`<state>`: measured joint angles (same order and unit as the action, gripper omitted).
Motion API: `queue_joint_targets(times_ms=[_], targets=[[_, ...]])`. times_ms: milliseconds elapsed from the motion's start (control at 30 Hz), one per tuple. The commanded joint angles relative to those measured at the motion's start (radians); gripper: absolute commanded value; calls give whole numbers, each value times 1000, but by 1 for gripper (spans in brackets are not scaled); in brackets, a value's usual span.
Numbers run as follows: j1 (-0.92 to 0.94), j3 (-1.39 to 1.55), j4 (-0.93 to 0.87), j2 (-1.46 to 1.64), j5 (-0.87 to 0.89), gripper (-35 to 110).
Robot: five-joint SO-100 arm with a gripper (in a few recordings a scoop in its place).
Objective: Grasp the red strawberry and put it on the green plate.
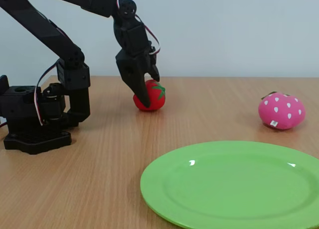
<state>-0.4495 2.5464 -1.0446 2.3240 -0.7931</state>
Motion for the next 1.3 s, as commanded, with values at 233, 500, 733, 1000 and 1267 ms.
queue_joint_targets(times_ms=[233, 500, 733, 1000, 1267], targets=[[-14, -35, 18, -34, -2, 44], [-11, -40, 38, -61, 2, 43], [-11, -40, 44, -69, 3, 42], [-9, -43, 51, -78, 6, 40], [-8, -46, 54, -83, 8, 39]])
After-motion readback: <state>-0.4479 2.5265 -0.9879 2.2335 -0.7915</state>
